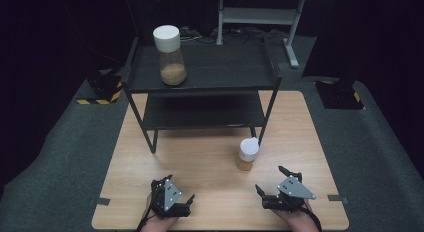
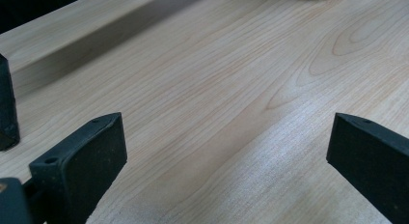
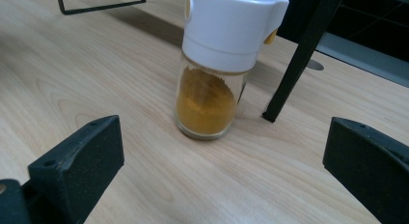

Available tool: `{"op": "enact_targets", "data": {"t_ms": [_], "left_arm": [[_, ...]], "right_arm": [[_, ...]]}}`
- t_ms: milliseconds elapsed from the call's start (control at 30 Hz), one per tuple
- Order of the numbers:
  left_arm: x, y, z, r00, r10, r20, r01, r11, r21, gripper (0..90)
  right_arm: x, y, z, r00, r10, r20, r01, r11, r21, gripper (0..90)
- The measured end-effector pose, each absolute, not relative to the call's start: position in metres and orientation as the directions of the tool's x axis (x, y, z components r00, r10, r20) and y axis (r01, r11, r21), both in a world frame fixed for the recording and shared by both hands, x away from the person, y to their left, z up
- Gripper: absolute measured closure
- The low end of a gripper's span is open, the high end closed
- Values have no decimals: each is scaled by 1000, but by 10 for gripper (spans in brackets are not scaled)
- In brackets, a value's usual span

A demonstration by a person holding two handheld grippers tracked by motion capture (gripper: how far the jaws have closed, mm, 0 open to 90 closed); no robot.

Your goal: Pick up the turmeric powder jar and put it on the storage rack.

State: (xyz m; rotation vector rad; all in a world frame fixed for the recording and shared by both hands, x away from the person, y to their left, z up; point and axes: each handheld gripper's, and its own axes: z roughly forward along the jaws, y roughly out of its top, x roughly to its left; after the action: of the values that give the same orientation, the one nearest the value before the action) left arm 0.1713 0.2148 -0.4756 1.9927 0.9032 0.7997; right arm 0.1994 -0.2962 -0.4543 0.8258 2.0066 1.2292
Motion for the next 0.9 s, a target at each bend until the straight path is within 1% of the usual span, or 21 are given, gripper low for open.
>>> {"op": "enact_targets", "data": {"t_ms": [367, 900], "left_arm": [[171, 215, -476, 553, 805, 215, 306, -436, 846, 9], [171, 216, -476, 553, 805, 214, 304, -434, 848, 8]], "right_arm": [[224, -284, -448, -615, 771, -167, 197, 356, 914, 0], [250, -265, -456, -621, 769, -151, 196, 339, 920, 0]]}}
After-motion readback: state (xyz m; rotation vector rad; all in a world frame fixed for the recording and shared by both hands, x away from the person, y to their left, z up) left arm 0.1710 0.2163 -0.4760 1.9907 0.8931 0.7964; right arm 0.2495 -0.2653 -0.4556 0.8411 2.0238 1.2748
